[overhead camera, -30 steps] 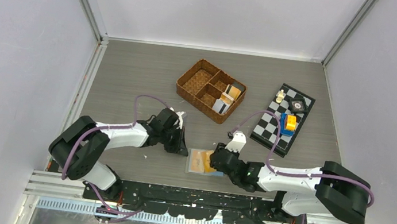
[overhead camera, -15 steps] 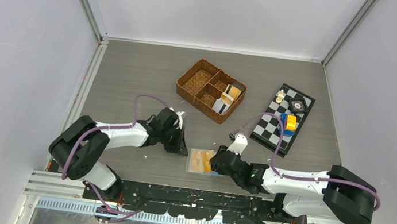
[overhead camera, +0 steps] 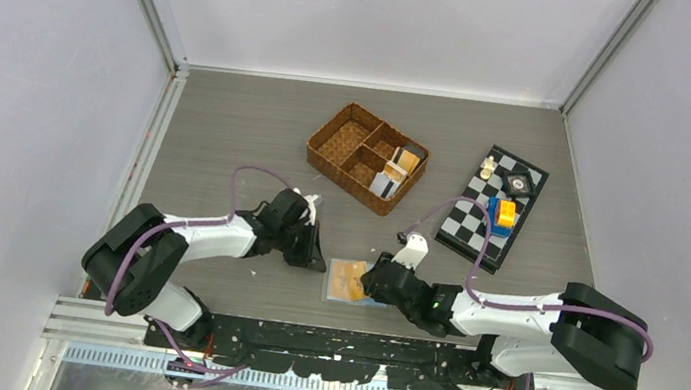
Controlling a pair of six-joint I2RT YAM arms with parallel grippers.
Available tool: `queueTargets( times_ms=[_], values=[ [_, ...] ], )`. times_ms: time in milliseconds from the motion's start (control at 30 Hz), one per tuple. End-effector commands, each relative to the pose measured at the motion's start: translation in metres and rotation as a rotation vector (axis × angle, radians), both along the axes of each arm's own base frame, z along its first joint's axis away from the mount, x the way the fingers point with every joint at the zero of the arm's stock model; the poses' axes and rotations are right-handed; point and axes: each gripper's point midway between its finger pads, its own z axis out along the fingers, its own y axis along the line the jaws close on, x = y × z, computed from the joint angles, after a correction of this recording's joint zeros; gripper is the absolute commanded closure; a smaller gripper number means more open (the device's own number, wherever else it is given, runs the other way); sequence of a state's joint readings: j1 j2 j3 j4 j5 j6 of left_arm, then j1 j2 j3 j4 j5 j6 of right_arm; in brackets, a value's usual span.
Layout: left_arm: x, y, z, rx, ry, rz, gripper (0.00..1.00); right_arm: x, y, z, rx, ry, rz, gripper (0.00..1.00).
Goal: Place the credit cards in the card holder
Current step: Insert the credit card into the card holder.
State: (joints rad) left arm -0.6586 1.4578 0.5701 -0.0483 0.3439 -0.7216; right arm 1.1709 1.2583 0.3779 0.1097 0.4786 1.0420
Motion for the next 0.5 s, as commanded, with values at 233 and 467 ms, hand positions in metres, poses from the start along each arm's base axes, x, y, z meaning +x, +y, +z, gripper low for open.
queueTargets(
  times_ms=[233, 467],
  values=[
    [-0.0065, 0.0078, -0.0043, 0.005, 0.0, 0.006, 1.0, 0.0049, -0.0015, -0.0044, 0.009, -0.009, -0.096, 0.75],
    [-0.0076, 0.0075, -0.0029, -0.005, 0.002, 0.017, 1.0, 0.0074, -0.0044, 0.0004, 0.026, -0.013, -0.138, 0.76]
  ],
)
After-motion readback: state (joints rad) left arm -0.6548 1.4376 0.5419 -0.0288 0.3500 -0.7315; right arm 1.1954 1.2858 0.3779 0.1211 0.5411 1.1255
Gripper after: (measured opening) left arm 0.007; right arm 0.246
